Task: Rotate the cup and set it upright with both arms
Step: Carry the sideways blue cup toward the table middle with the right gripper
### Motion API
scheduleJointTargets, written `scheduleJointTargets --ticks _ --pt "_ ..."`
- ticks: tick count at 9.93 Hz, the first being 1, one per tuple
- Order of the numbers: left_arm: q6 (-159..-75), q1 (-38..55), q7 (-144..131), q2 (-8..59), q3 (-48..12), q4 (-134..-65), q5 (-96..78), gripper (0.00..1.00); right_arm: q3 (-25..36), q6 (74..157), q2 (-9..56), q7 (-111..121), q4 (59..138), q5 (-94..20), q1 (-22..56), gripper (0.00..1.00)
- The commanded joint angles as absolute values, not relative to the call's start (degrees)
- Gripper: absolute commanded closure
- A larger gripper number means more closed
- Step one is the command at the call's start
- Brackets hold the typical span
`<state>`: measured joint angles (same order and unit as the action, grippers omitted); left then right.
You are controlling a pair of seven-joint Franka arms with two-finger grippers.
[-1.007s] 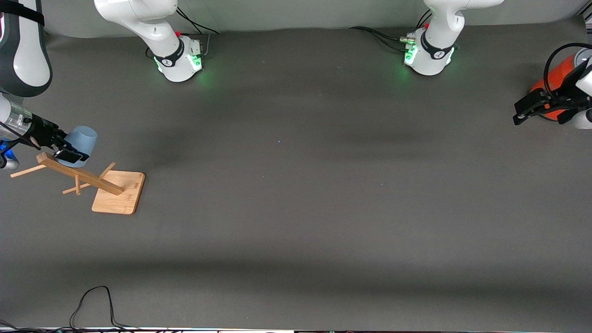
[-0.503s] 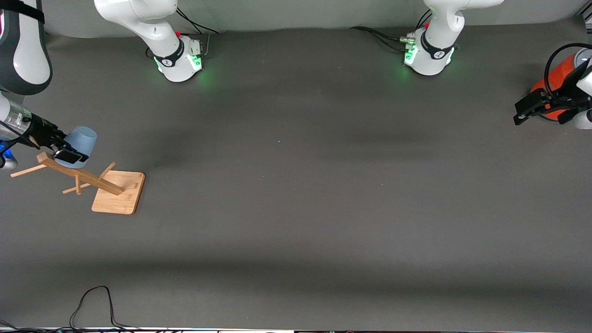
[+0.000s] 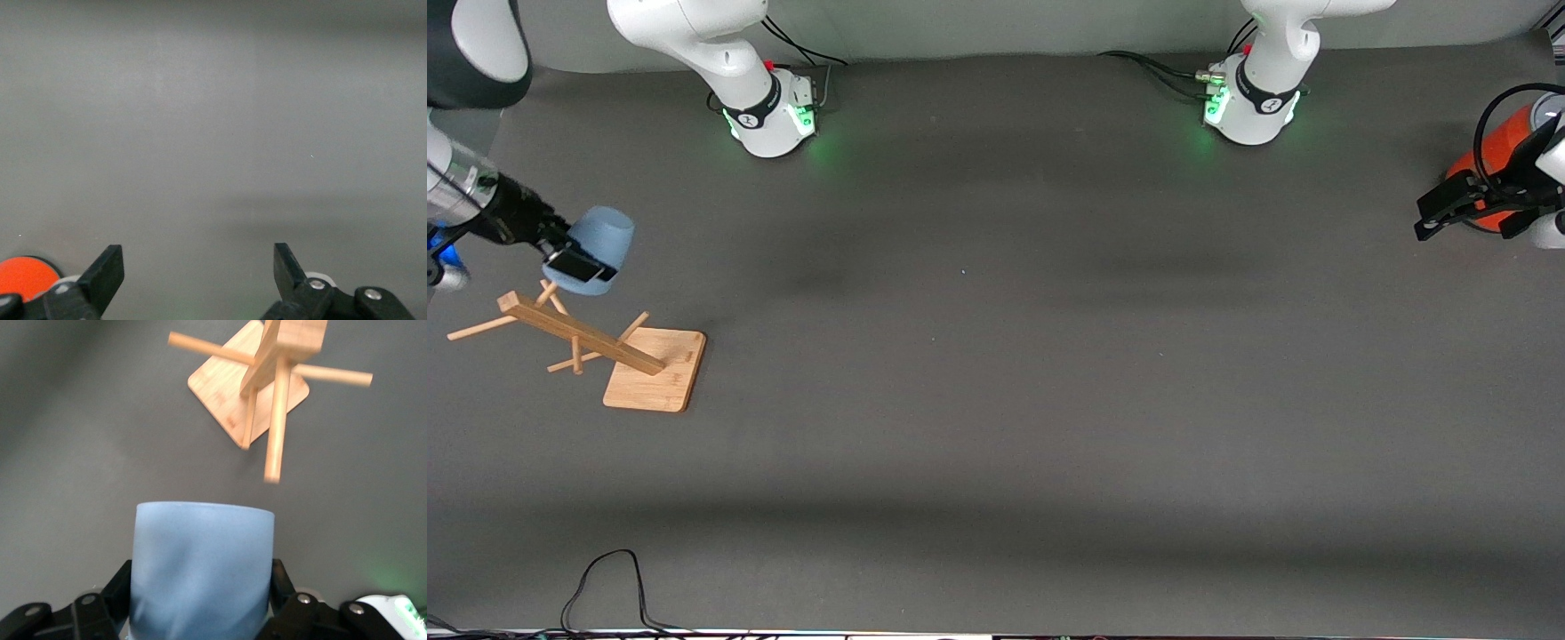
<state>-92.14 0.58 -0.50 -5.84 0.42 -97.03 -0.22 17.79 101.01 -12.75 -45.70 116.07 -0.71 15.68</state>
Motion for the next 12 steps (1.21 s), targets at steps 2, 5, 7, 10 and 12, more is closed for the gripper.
scheduleJointTargets --ticks 2,5,7,10,12 --pt "-91.5 0.5 -0.8 -5.8 0.4 -96.6 -0.4 0.00 17.8 98.4 -16.3 -58.8 116.6 -1.2 24.5 0.56" --pt "-91.4 0.6 -0.8 -5.7 0.4 -96.6 -0.4 0.00 16.9 101.6 -12.9 -78.1 116.2 -1.1 37.7 0.58" --pt "-91.4 0.6 -0.8 -5.8 0.4 -96.6 -0.5 0.00 16.9 105.3 -5.0 -92.6 111.4 -1.4 46.7 0.59" --pt "-91.4 0.6 -0.8 -5.8 0.4 -96.5 -0.5 0.00 17.0 105.6 13.3 -110.9 95.8 -6.3 55.6 0.61" --pt "-91.5 0.6 -0.8 -5.7 0.4 -96.5 -0.5 0.00 16.9 107.5 24.1 -122.3 86.4 -6.5 58.9 0.64"
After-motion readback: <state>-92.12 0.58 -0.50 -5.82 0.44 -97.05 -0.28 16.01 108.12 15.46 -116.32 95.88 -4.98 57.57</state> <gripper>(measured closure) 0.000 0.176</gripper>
